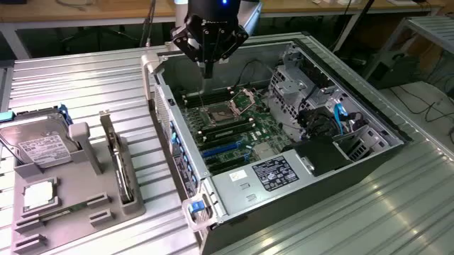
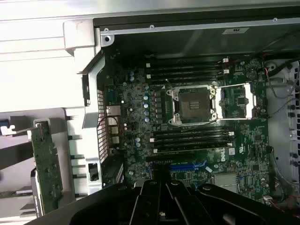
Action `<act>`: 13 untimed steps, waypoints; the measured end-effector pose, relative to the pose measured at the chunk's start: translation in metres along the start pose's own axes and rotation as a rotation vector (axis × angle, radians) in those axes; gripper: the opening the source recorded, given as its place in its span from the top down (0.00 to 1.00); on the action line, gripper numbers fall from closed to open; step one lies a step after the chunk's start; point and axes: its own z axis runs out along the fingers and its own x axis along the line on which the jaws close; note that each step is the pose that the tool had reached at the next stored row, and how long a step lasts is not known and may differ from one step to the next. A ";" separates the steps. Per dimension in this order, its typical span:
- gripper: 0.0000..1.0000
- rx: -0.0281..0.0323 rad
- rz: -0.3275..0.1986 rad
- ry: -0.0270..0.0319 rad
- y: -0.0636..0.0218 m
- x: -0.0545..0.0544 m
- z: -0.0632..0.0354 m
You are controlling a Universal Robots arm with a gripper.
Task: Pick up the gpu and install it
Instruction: 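Reach for the gpu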
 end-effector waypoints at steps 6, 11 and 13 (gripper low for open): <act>0.89 -0.0033 0.000 0.0002 -0.0028 0.037 -0.0010; 0.89 -0.0071 0.000 0.0005 -0.0047 0.062 -0.0017; 0.89 -0.0081 0.000 0.0006 -0.0053 0.071 -0.0019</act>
